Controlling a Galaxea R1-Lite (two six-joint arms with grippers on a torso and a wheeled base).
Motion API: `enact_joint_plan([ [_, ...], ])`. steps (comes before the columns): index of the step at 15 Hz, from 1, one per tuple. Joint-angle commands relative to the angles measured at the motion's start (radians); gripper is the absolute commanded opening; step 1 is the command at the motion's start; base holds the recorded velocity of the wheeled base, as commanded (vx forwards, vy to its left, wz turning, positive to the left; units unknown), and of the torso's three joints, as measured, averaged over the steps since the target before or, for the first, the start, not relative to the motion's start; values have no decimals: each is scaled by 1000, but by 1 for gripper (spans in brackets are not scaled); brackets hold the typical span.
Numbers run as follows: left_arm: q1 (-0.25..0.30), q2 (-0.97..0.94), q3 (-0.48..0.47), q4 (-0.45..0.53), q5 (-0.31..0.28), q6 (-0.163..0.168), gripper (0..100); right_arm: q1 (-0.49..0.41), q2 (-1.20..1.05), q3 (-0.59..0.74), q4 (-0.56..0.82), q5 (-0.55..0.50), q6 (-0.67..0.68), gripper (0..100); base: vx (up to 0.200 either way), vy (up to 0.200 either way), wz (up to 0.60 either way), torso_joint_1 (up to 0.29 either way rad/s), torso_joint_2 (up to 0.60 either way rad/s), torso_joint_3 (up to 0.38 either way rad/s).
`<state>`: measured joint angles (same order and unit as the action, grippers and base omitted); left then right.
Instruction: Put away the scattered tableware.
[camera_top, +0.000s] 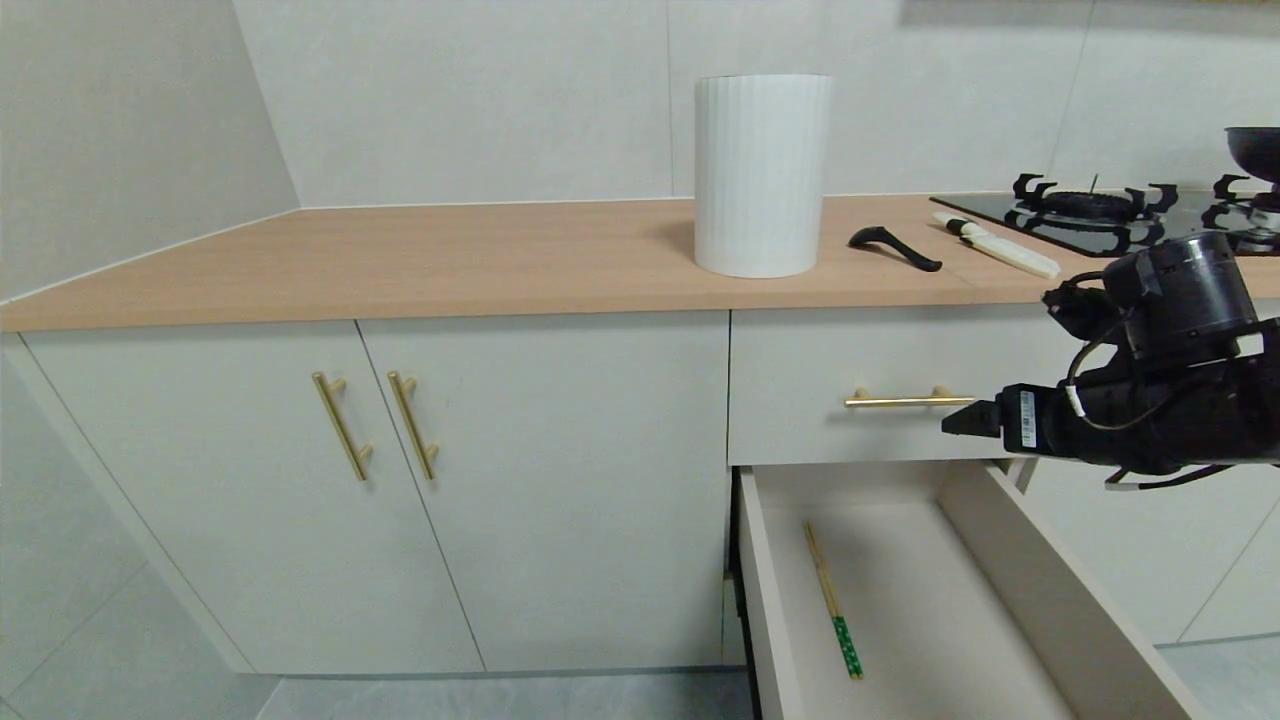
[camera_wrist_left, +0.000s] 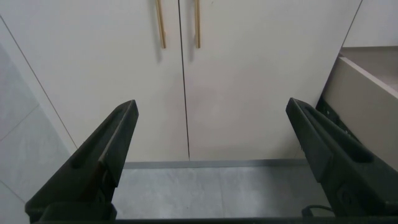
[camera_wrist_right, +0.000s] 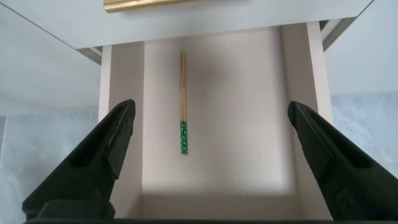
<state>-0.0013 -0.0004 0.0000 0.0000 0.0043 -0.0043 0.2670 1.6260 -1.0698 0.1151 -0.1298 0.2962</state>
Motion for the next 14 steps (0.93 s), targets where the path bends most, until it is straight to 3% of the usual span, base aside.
enact_joint_plan([
  [1, 0, 0, 0, 0, 0, 0, 100, 0, -3, 1, 0, -1, 0, 100, 0, 0, 0, 0, 0, 0],
  [5, 0, 0, 0, 0, 0, 0, 100, 0, 6, 4, 0, -2, 0, 100, 0, 0, 0, 7, -36, -24],
  [8, 0, 0, 0, 0, 0, 0, 100, 0, 11, 4, 0, -2, 0, 100, 0, 0, 0, 79, -248, -263],
  [14, 0, 0, 0, 0, 0, 0, 100, 0, 17, 5, -8, -2, 0, 100, 0, 0, 0, 137, -489, -304],
])
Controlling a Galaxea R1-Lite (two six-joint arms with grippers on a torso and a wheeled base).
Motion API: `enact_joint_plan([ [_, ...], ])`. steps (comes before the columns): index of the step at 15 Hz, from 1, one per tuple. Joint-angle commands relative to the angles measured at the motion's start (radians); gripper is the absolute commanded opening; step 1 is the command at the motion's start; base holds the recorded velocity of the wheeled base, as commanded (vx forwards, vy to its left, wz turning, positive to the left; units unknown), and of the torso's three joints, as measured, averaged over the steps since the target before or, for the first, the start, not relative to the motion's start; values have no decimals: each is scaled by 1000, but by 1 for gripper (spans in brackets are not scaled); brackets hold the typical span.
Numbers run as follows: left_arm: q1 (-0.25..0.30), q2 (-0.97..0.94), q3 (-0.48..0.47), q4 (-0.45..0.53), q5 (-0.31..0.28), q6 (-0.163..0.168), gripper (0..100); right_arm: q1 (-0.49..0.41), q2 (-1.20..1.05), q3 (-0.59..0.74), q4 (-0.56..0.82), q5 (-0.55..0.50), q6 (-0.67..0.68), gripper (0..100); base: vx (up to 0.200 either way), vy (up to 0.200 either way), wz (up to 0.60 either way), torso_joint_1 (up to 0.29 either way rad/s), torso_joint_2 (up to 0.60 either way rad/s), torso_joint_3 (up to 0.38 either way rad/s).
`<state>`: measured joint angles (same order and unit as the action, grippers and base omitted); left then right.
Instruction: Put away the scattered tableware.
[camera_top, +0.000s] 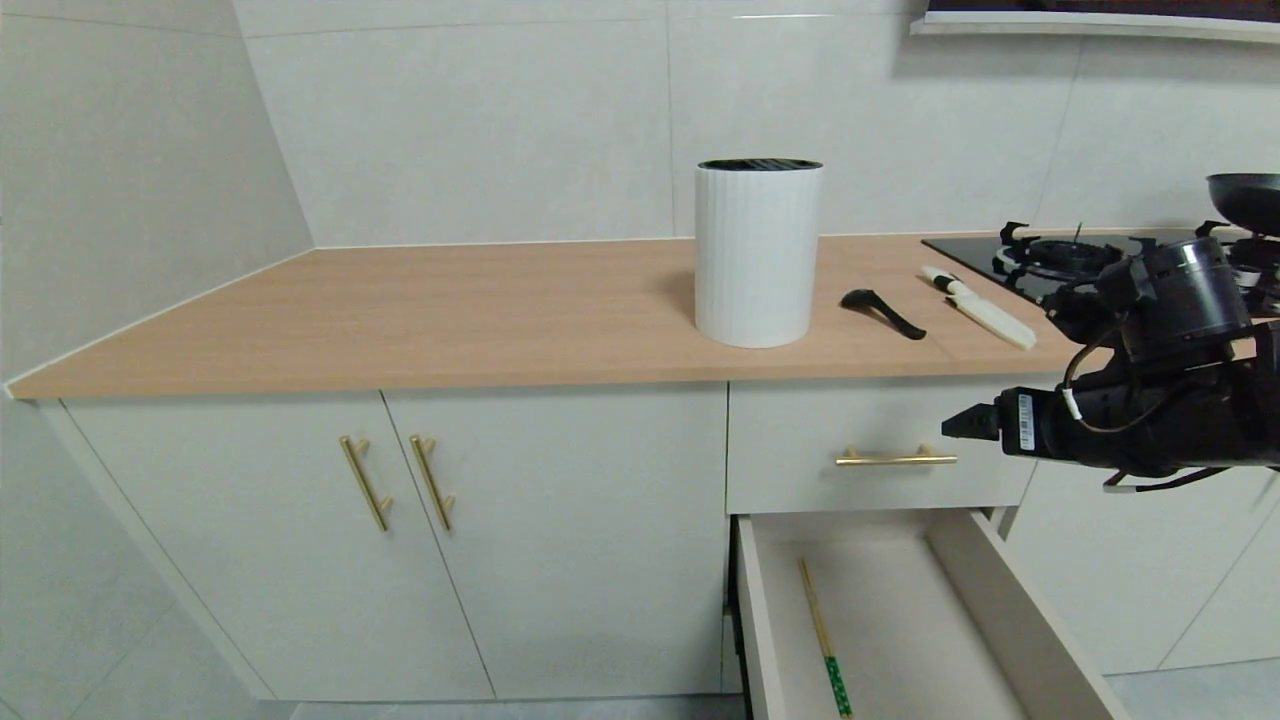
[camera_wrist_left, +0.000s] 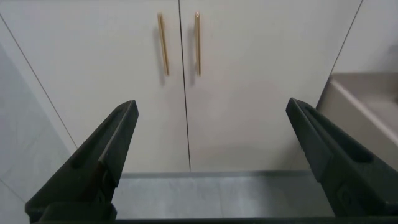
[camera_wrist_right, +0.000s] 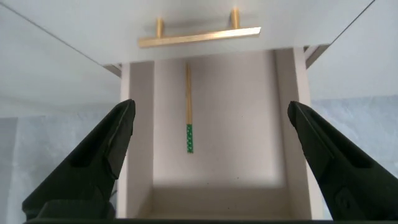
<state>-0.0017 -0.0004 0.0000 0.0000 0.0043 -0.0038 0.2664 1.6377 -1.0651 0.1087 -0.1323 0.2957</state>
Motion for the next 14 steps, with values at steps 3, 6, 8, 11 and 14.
enact_joint_plan([
  [3, 0, 0, 0, 0, 0, -1, 100, 1, 13, 2, -1, 0, -12, 100, 0, 0, 0, 173, -463, -295],
  [6, 0, 0, 0, 0, 0, -1, 100, 1, 19, 2, -1, 0, -12, 100, 0, 0, 0, 191, -470, -286],
  [8, 0, 0, 0, 0, 0, -1, 100, 1, 18, 2, -1, 0, -12, 100, 0, 0, 0, 202, -479, -281],
  [11, 0, 0, 0, 0, 0, -1, 100, 1, 21, 2, -4, 0, -13, 100, 0, 0, 0, 84, -201, -110],
  [14, 0, 0, 0, 0, 0, -1, 100, 1, 76, 24, -135, 0, -13, 100, 0, 0, 0, 0, 0, 0],
])
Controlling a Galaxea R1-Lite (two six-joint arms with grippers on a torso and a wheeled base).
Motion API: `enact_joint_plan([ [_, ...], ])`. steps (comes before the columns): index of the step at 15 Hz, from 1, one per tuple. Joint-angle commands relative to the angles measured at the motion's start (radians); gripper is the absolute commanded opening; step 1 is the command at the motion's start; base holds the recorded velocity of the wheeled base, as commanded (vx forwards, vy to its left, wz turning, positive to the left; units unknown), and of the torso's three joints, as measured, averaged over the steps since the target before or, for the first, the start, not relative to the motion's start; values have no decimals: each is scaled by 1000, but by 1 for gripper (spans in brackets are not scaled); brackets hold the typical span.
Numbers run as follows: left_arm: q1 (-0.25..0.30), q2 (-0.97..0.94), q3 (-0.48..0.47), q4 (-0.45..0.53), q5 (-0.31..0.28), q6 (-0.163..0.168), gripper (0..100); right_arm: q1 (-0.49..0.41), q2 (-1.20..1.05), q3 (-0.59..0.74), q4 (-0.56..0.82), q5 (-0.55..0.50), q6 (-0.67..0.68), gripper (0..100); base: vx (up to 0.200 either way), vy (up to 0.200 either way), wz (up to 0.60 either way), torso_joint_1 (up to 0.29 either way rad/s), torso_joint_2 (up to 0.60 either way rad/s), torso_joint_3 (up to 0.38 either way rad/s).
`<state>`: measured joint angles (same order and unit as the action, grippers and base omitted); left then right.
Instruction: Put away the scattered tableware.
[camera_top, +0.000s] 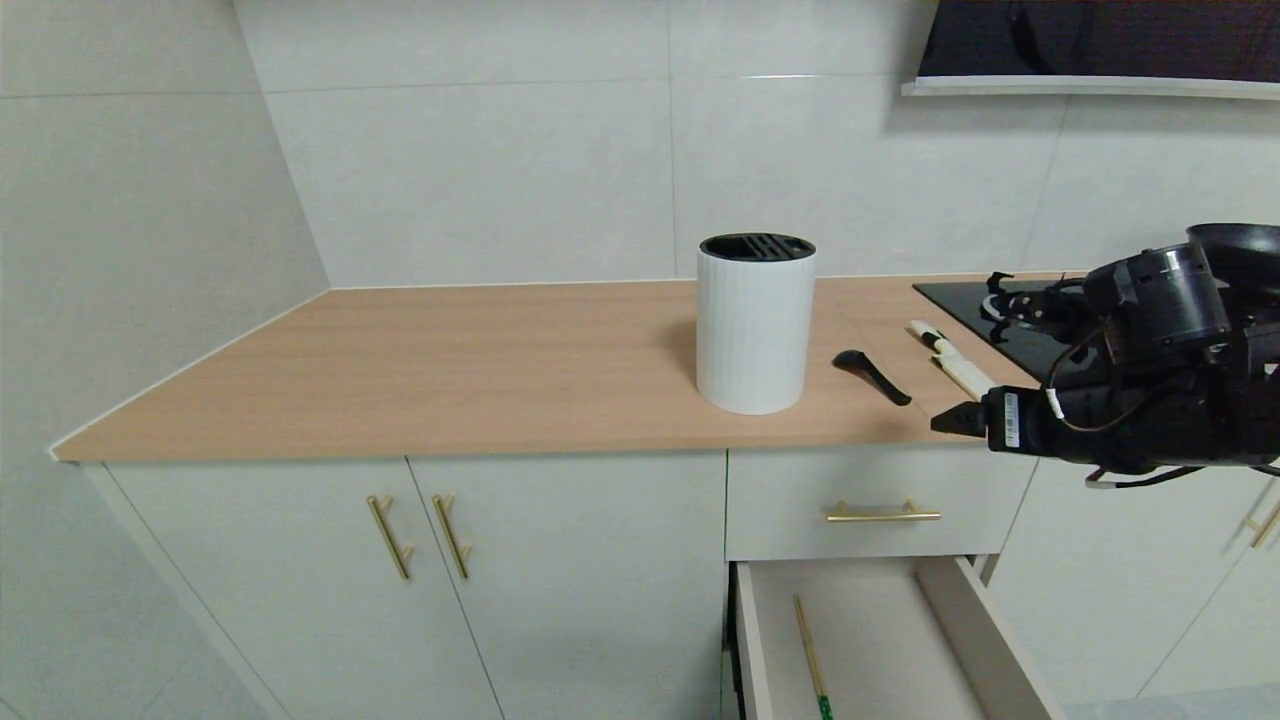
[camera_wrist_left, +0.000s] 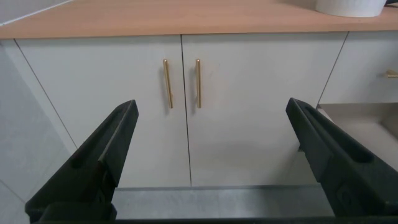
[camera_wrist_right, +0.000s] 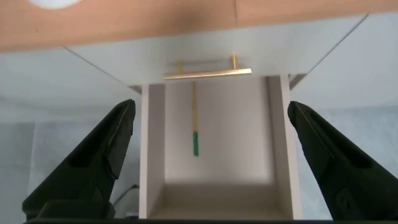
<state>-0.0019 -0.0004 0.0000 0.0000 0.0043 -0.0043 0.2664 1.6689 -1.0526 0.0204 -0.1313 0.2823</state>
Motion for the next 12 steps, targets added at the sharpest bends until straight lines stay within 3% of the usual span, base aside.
enact_joint_plan([
  [1, 0, 0, 0, 0, 0, 0, 100, 1, 81, -1, -117, -2, -11, 100, 0, 0, 0, 0, 0, 0],
  [3, 0, 0, 0, 0, 0, 0, 100, -26, 169, -52, -240, 24, -95, 100, 0, 0, 0, 0, 0, 0],
  [7, 0, 0, 0, 0, 0, 0, 100, -79, 380, -314, -254, 144, -233, 100, 0, 0, 0, 0, 0, 0],
  [9, 0, 0, 0, 0, 0, 0, 100, -110, 431, -373, -260, 174, -293, 100, 0, 0, 0, 0, 0, 0],
  [12, 0, 0, 0, 0, 0, 0, 100, -171, 459, -373, -260, 314, -350, 100, 0, 0, 0, 0, 0, 0],
])
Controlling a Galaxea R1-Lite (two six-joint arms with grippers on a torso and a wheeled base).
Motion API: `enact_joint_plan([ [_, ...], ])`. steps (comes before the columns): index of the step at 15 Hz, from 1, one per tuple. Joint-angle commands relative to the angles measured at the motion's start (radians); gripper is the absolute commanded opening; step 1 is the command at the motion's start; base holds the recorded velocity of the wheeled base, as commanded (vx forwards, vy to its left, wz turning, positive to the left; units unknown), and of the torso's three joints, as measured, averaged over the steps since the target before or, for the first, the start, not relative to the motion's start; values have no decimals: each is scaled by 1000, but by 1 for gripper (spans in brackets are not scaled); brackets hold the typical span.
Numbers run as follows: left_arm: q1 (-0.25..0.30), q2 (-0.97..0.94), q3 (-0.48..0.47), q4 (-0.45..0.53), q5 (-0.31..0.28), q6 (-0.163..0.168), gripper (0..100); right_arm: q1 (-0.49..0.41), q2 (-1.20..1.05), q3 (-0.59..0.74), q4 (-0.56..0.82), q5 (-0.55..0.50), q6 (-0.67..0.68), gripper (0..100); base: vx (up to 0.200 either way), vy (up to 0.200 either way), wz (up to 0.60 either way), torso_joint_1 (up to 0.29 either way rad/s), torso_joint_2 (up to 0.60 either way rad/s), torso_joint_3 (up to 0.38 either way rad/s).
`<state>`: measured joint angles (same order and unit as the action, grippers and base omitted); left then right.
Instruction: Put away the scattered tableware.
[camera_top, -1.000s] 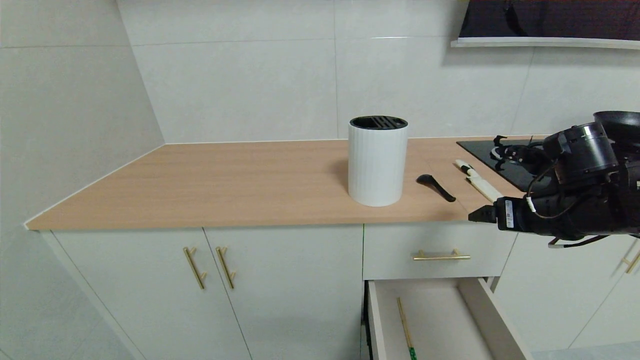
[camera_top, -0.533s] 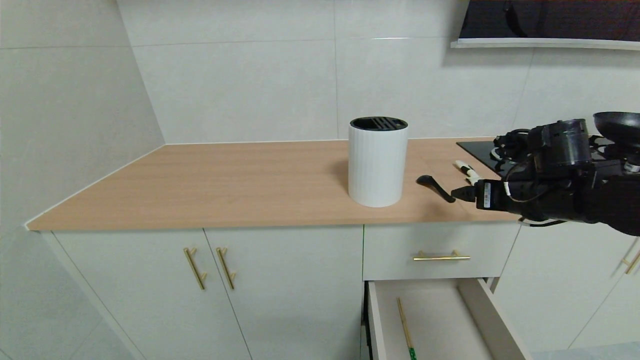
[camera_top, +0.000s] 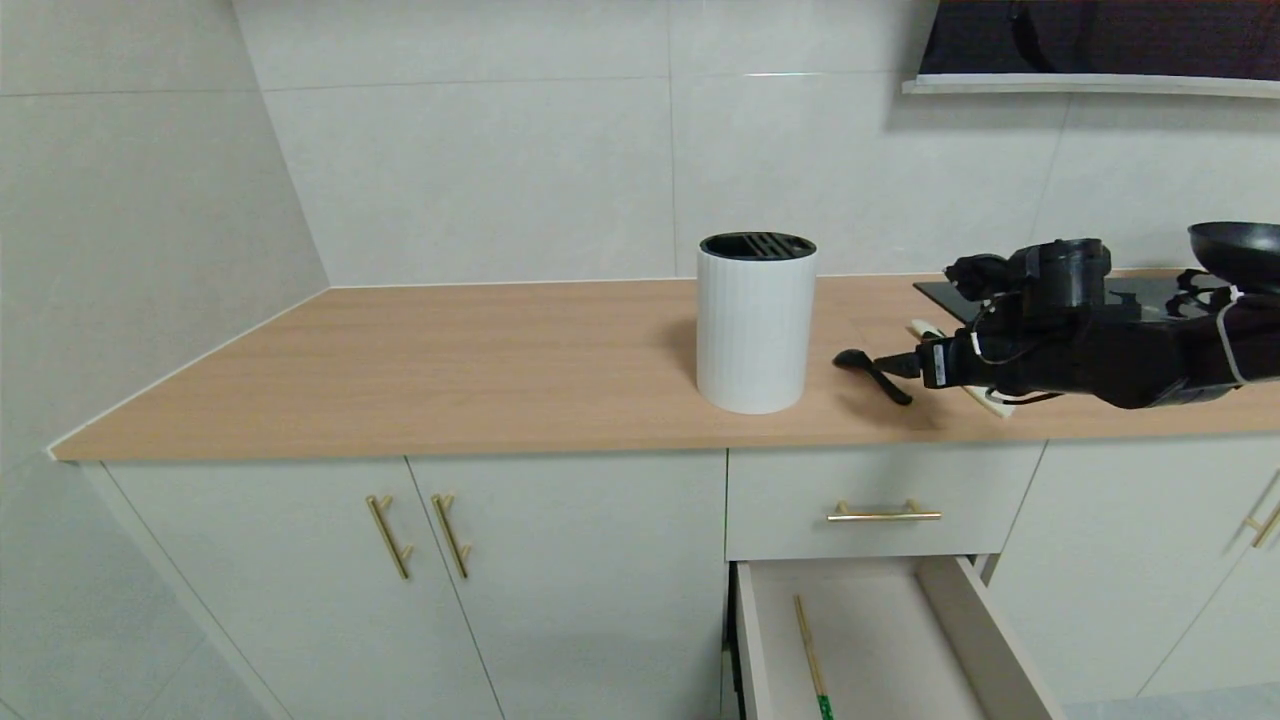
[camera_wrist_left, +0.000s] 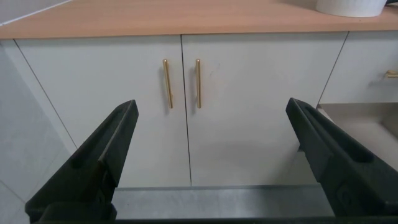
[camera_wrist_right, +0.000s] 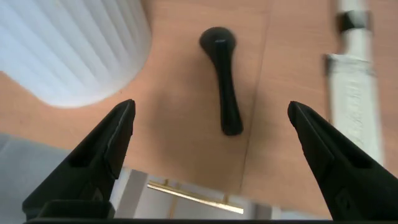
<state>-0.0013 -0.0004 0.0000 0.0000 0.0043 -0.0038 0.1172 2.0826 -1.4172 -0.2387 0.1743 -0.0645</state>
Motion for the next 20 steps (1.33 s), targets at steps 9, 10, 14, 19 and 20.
enact_joint_plan([
  [9, 0, 0, 0, 0, 0, -1, 100, -14, 162, -71, -4, 34, -60, 100, 0, 0, 0, 0, 0, 0],
  [10, 0, 0, 0, 0, 0, -1, 100, -14, 166, -72, -4, 34, -60, 100, 0, 0, 0, 0, 0, 0],
  [14, 0, 0, 0, 0, 0, -1, 100, -8, 191, -89, -24, 30, -57, 100, 0, 0, 0, 0, 0, 0],
  [19, 0, 0, 0, 0, 0, -1, 100, -8, 218, -109, -40, -2, -55, 0, 0, 0, 0, 0, 0, 0],
  [20, 0, 0, 0, 0, 0, -1, 100, -8, 220, -109, -40, -2, -54, 0, 0, 0, 0, 0, 0, 0],
])
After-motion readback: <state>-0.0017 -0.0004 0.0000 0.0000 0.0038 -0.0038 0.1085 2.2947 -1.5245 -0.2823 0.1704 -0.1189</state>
